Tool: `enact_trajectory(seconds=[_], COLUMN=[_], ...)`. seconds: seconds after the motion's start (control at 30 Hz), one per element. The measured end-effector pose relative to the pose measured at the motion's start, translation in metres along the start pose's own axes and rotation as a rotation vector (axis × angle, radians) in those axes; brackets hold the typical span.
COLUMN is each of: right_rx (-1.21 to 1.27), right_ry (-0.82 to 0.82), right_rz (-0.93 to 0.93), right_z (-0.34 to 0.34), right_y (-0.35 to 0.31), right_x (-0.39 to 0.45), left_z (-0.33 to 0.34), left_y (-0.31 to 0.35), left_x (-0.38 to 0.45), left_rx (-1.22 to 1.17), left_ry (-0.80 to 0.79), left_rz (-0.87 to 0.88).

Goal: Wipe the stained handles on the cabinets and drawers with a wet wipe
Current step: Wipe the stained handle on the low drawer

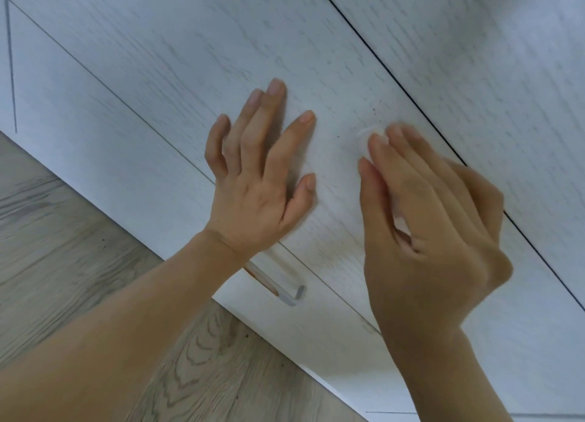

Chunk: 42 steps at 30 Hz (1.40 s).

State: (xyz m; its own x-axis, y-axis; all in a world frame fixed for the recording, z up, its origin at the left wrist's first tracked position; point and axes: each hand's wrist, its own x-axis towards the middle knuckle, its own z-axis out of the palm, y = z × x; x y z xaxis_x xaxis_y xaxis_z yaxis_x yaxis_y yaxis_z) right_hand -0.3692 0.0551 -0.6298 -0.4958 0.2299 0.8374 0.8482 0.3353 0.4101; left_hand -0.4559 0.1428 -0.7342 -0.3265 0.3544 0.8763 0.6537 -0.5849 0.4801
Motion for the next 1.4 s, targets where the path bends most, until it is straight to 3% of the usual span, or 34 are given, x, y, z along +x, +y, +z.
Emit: enact_trajectory(seconds=[0.23,0.33,0.43,0.53,0.87,0.93,1.07,1.17,1.3,1.4], right_rx=[0.027,0.249,0.282,0.255,0.071,0.062,0.187,0.223,0.215,0.168], right_ry=[-0.028,-0.163,0.051,0.041,-0.012,-0.003,0.089,0.013,-0.088,-0.074], right_rz=[0.198,0.438,0.580,0.560,0.247,0.262,0.503,0.569,0.511,0.398], right_z=[0.001,-0.008,-0.016,-0.009,-0.009,-0.007,-0.017,-0.022,-0.015,-0.007], right_y=[-0.016,-0.015,-0.021,-0.027,-0.015,-0.015,-0.017,-0.018,-0.026,-0.026], right_x=[0.012,0.016,0.008,0.010,0.002,0.005,0.012,0.016,0.018,0.020], left_z=[0.004,0.003,0.002,0.002,0.001,0.001,0.000,0.000,0.000,-0.001], left_y=[0.001,0.001,-0.003,-0.003,-0.002,-0.002,-0.004,-0.004,-0.001,-0.002], left_x=[0.000,-0.001,0.000,0.000,-0.001,-0.001,-0.001,0.000,-0.001,0.000], left_rx=[0.024,0.013,0.034,0.043,0.033,0.030,0.035,0.035,0.024,0.023], left_ry=[0.017,0.011,0.003,0.004,-0.007,-0.008,-0.012,-0.015,-0.014,-0.020], left_rz=[-0.007,-0.003,0.030,0.025,0.026,0.018,0.041,0.040,0.014,0.025])
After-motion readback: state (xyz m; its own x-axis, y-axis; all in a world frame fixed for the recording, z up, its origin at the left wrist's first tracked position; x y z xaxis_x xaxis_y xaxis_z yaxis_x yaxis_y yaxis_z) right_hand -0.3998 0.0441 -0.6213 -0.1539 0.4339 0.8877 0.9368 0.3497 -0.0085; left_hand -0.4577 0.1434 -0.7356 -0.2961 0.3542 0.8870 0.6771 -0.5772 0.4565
